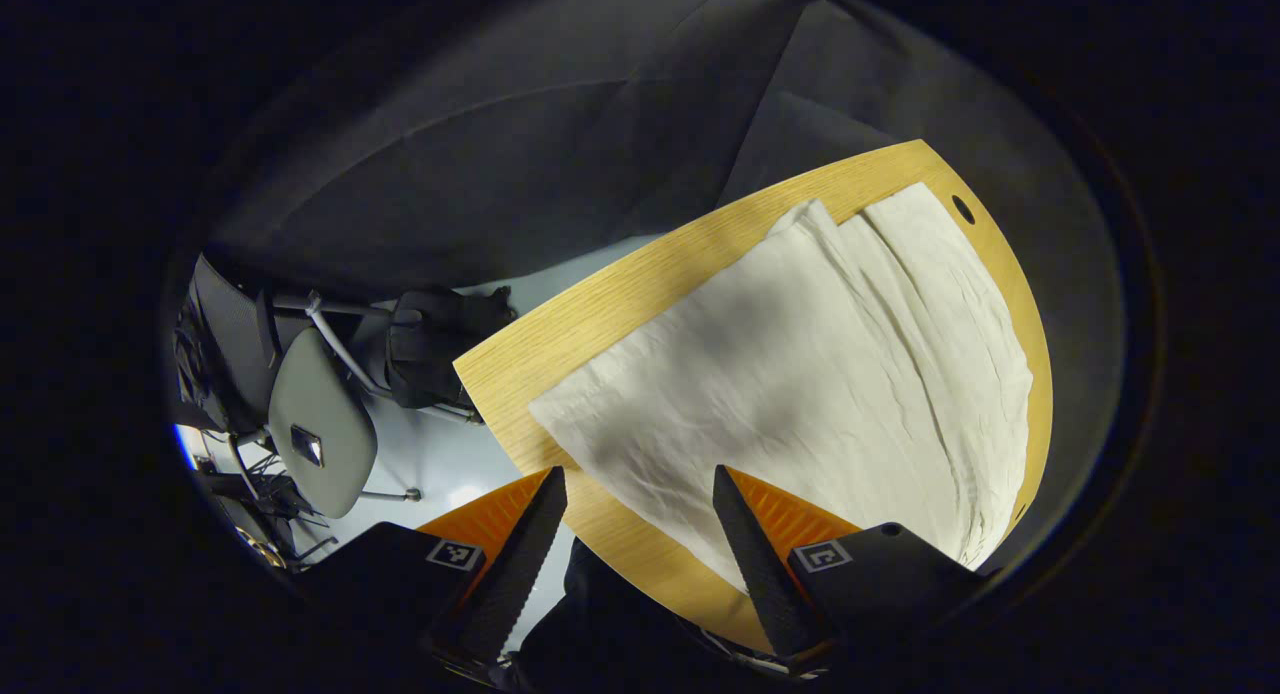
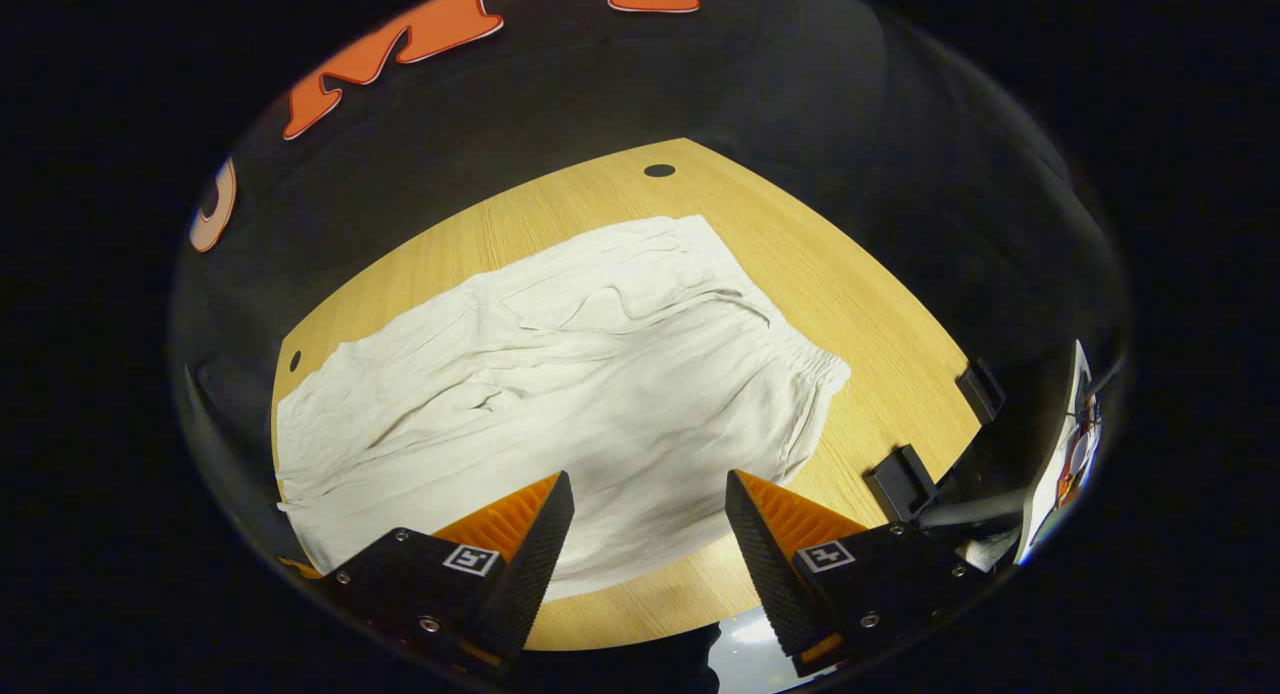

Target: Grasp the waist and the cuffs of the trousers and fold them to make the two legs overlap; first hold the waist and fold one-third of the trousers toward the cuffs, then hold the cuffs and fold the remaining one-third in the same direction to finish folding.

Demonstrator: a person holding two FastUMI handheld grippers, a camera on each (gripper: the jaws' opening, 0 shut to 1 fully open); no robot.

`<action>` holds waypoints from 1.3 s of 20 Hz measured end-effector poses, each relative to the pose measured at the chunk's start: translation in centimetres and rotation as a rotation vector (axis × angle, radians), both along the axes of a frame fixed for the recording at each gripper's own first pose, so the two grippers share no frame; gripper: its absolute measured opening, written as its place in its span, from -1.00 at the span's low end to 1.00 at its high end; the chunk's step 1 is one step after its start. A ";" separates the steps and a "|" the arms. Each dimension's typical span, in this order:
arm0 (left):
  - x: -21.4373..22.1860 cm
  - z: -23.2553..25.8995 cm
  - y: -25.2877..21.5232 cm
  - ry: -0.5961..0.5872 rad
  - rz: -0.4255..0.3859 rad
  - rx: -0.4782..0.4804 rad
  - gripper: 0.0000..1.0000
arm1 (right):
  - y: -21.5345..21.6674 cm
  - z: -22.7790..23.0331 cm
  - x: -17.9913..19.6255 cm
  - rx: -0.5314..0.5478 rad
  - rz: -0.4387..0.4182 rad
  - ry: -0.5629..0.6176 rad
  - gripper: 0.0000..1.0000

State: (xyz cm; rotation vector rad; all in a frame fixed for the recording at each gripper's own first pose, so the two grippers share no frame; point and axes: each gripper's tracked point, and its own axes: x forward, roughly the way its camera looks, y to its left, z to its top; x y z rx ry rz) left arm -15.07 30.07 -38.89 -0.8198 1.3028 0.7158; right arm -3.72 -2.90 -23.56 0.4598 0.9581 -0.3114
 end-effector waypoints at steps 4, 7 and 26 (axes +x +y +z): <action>-0.4 -0.6 1.8 0.053 0.021 -0.001 0.94 | -0.8 -1.2 -1.2 0.032 -0.025 0.031 0.75; 0.0 -1.4 2.0 0.057 0.060 0.021 0.94 | -3.0 -3.0 -1.4 0.050 -0.057 0.058 0.73; 3.7 -3.0 2.3 -0.074 0.167 0.067 -0.81 | -13.3 -10.0 0.7 0.170 -0.243 0.146 0.68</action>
